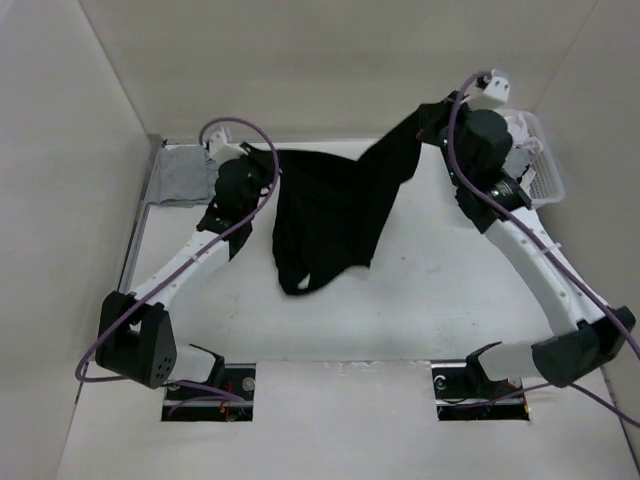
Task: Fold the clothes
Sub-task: Flatten the tank top out
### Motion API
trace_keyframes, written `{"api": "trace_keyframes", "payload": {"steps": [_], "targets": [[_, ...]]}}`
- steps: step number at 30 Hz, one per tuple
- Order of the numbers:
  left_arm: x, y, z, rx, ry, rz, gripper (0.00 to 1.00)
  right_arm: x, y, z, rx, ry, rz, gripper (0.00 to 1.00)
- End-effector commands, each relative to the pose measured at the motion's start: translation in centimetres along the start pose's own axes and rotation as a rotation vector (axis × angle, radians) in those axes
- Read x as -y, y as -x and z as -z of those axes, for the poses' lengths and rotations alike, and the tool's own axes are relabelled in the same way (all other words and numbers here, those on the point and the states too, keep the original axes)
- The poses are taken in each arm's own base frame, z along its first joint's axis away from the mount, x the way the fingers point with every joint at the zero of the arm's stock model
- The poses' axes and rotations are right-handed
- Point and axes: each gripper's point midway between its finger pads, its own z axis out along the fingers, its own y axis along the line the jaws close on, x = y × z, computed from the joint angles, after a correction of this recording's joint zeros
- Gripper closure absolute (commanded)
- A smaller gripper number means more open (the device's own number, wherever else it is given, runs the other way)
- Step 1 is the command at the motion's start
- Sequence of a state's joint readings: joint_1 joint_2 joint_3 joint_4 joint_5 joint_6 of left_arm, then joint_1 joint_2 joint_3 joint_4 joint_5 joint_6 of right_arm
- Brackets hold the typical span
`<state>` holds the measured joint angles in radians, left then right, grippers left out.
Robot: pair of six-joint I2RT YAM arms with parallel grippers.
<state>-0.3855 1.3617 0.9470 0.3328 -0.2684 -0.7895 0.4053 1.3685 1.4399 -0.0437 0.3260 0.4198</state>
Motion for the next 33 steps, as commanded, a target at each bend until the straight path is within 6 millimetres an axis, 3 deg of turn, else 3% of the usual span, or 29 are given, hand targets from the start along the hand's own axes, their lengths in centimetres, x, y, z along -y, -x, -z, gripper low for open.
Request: {"api": "trace_keyframes", "payload": {"steps": [1, 2, 4, 6, 7, 9, 11, 13, 15, 17, 19, 22, 25, 29, 33], "targets": [[9.1, 11.7, 2.5, 0.269, -0.241, 0.059, 0.93, -7.4, 10.9, 7.9, 0.217, 0.254, 0.051, 1.00], [9.3, 12.8, 3.0, 0.303, -0.248, 0.049, 0.93, -8.3, 11.7, 9.5, 0.240, 0.298, 0.051, 1.00], [6.9, 13.1, 3.3, 0.349, -0.199, 0.032, 0.92, -10.1, 11.7, 13.8, 0.259, 0.418, 0.047, 1.00], [2.3, 11.4, 2.8, 0.370, -0.101, 0.040, 0.90, -11.1, 8.5, 17.5, 0.214, 0.559, 0.031, 0.99], [-1.0, 9.5, 2.3, 0.362, -0.029, 0.042, 0.88, -11.3, 5.7, 19.0, 0.160, 0.624, 0.016, 0.99], [-9.2, 3.6, 1.3, 0.284, 0.162, 0.075, 0.74, -11.4, -1.4, 21.5, 0.004, 0.739, -0.007, 0.99], [-15.2, -0.9, 1.2, 0.187, 0.295, 0.118, 0.58, -10.3, -9.3, 23.0, -0.197, 0.766, -0.026, 1.00], [-19.7, -4.4, 2.5, 0.063, 0.381, 0.203, 0.47, -6.7, -17.4, 23.7, -0.430, 0.651, -0.045, 1.00], [-21.2, -5.1, 4.3, 0.040, 0.394, 0.250, 0.45, -2.1, -22.9, 23.9, -0.565, 0.490, -0.025, 1.00], [-20.7, -4.5, 5.9, 0.053, 0.372, 0.241, 0.45, 0.6, -25.3, 24.5, -0.609, 0.379, -0.005, 1.00], [-18.7, -4.6, 6.9, 0.043, 0.327, 0.206, 0.46, 1.7, -26.0, 24.8, -0.623, 0.292, 0.029, 1.00], [-15.7, -6.2, 7.5, -0.030, 0.294, 0.081, 0.47, 3.2, -26.9, 24.7, -0.642, 0.192, 0.068, 1.00], [-13.3, -8.3, 6.9, -0.105, 0.275, -0.052, 0.49, 4.2, -28.0, 24.8, -0.658, 0.150, 0.067, 1.00], [-8.6, -12.0, 4.7, -0.219, 0.199, -0.241, 0.57, 5.1, -29.3, 25.3, -0.689, 0.116, 0.050, 1.00], [-2.5, -17.9, 2.9, -0.346, 0.074, -0.474, 0.66, 6.1, -30.0, 25.1, -0.679, 0.052, -0.001, 1.00]]}}
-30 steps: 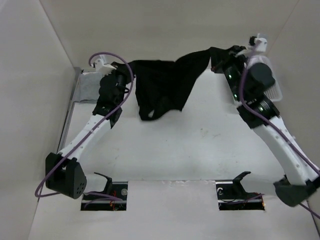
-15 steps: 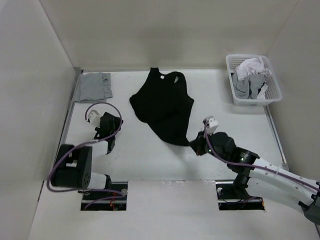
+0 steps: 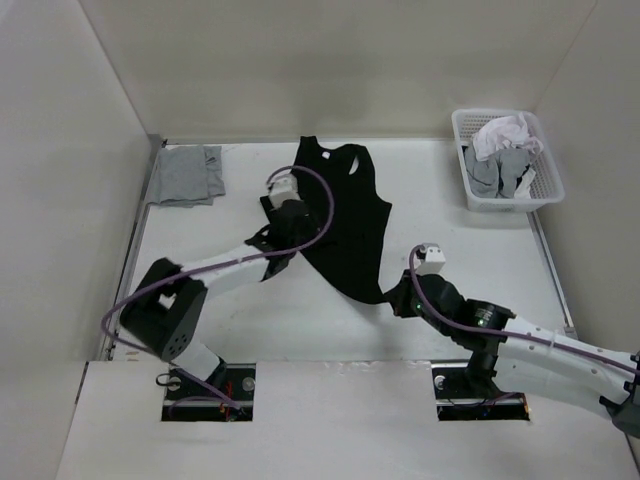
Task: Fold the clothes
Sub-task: Flatten the tank top out
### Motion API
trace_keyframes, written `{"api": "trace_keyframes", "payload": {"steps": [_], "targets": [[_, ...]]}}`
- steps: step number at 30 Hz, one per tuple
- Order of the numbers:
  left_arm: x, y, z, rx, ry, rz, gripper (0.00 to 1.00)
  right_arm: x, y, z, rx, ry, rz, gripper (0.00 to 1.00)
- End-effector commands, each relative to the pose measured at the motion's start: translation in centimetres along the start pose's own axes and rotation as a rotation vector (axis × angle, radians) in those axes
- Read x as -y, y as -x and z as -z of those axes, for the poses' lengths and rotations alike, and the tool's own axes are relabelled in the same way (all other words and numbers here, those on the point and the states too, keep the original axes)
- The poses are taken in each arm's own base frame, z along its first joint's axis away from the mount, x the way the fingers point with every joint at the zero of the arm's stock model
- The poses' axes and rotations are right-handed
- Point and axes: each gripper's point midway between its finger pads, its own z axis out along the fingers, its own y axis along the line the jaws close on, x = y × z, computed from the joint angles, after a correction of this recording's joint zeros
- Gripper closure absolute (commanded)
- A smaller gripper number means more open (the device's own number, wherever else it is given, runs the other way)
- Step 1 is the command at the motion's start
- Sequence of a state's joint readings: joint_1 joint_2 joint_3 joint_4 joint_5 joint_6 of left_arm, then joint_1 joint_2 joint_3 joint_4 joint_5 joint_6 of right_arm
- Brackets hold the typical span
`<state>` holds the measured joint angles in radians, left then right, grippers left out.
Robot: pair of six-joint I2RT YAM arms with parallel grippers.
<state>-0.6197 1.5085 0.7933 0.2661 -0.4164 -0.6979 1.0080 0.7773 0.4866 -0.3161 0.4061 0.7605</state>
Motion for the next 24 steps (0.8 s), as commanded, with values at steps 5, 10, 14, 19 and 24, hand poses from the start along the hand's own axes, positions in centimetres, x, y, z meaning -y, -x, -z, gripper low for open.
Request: {"api": "trace_keyframes", "payload": {"steps": [5, 10, 14, 19, 24], "targets": [[7.7, -6.8, -0.1, -0.190, -0.074, -0.130, 0.69, 2.3, 1.0, -1.0, 0.097, -0.079, -0.185, 1.00], [9.0, -12.1, -0.1, -0.294, -0.090, 0.129, 0.66, 2.3, 2.2, -1.2, 0.154, -0.050, -0.243, 1.00], [10.2, -12.0, -0.8, -0.254, -0.132, 0.321, 0.68, 1.8, 2.1, -1.3, 0.151, -0.024, -0.245, 1.00], [10.7, -11.7, -1.7, -0.244, -0.119, 0.460, 0.69, 1.8, 1.7, -1.6, 0.143, -0.021, -0.240, 1.00], [10.4, -12.0, -2.8, -0.259, -0.093, 0.532, 0.70, 1.4, 1.6, -1.5, 0.147, -0.002, -0.243, 1.00]]}}
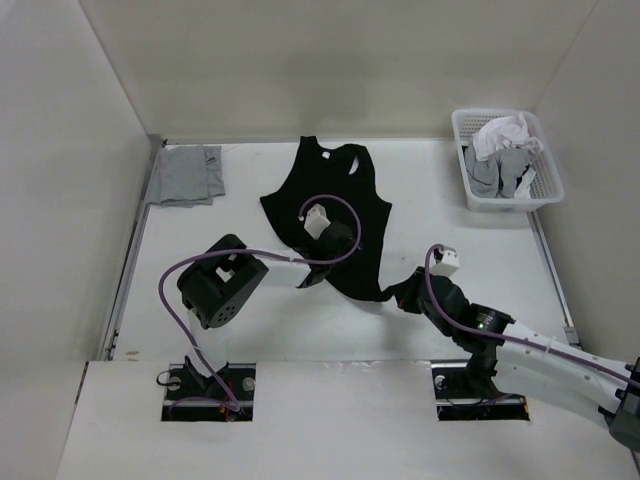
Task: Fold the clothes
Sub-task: Flatten the tank top out
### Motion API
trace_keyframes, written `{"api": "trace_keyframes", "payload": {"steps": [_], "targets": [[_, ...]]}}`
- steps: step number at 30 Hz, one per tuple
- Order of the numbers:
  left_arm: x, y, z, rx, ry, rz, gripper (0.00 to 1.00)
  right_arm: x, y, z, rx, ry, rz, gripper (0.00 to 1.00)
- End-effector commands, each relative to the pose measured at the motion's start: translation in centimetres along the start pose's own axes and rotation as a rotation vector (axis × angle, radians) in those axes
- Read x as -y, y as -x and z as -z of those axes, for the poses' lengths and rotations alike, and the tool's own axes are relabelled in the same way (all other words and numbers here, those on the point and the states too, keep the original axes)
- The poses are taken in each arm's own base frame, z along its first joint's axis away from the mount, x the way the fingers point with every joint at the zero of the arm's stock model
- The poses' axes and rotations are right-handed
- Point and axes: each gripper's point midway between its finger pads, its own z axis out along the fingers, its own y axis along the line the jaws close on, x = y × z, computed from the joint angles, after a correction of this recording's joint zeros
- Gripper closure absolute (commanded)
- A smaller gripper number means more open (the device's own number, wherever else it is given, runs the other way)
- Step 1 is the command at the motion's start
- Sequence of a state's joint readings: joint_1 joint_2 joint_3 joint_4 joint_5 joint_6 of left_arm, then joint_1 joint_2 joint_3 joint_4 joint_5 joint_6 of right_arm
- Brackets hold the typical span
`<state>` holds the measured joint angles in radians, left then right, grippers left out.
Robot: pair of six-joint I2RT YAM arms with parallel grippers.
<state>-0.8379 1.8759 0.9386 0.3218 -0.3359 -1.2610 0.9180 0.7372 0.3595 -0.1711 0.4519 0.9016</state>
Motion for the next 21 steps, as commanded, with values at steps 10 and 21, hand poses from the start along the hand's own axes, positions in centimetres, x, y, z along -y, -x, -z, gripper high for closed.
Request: {"api": "trace_keyframes", "payload": {"steps": [10, 21], "targets": [[0.1, 1.0, -1.4, 0.024, -0.014, 0.190, 0.72, -1.5, 0.7, 0.3, 0.031, 0.064, -0.040, 1.00], [-0.2, 2.0, -3.3, 0.061, -0.051, 0.325, 0.89, -1.5, -0.1, 0.6, 0.012, 0.080, -0.040, 1.00]]}}
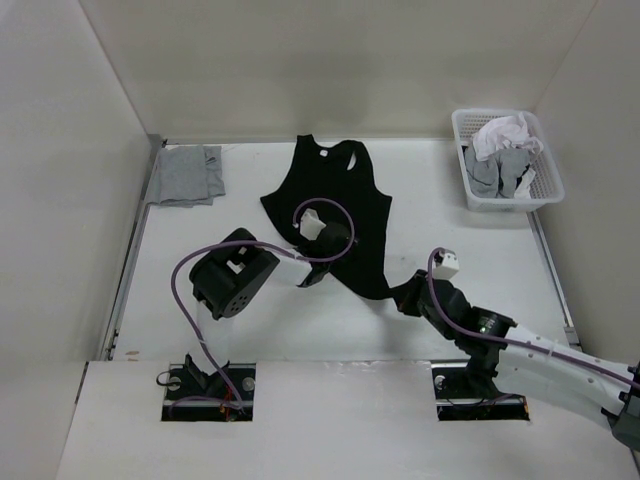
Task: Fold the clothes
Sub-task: Flatten the tank top out
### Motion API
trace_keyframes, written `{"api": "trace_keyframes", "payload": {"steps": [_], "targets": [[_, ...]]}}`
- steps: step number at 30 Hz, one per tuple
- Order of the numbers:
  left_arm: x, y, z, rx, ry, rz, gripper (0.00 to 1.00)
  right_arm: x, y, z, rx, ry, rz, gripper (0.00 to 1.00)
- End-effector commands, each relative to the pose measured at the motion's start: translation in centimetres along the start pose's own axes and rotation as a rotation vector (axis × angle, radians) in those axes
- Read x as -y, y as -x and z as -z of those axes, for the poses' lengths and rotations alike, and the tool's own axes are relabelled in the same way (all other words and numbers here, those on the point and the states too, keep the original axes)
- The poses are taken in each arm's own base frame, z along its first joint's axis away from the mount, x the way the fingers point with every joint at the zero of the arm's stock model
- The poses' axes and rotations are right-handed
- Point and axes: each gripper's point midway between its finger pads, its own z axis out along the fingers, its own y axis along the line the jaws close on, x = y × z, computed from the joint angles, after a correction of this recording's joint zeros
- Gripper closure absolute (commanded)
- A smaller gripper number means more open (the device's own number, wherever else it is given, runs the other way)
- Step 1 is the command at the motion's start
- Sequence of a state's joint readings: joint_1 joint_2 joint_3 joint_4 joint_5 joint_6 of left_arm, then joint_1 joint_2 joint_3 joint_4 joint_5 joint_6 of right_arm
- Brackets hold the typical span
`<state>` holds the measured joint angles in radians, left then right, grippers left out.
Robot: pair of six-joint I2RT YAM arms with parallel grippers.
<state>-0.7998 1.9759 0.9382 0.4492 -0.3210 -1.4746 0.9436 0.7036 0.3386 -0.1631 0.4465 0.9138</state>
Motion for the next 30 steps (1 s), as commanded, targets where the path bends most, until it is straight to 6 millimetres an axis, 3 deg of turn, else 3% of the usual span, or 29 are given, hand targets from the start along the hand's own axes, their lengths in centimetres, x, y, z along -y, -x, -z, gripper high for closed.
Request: {"api": "trace_keyframes", "payload": {"steps": [1, 8, 12, 17, 23, 30], "targets": [[1.0, 1.6, -0.8, 0.042, -0.054, 0.099, 0.90, -1.0, 0.2, 0.2, 0.016, 0.046, -0.027, 1.00], [2.7, 4.0, -0.8, 0.070, -0.135, 0.180, 0.99, -0.9, -1.3, 0.3, -0.022, 0.053, -0.014, 1.00], [2.9, 4.7, -0.7, 0.086, -0.134, 0.192, 0.90, -0.9, -1.7, 0.3, -0.032, 0.053, -0.008, 1.00], [1.8, 4.5, -1.4, 0.074, -0.107, 0.213, 0.87, -1.0, -1.6, 0.5, -0.031, 0.061, -0.008, 1.00], [2.6, 3.4, -1.1, 0.046, -0.138, 0.204, 0.74, -1.1, -1.6, 0.6, -0.033, 0.066, 0.000, 1.00], [2.6, 2.8, -1.0, 0.031, -0.152, 0.229, 0.73, -1.3, -1.5, 0.6, -0.030, 0.074, 0.002, 1.00]]}}
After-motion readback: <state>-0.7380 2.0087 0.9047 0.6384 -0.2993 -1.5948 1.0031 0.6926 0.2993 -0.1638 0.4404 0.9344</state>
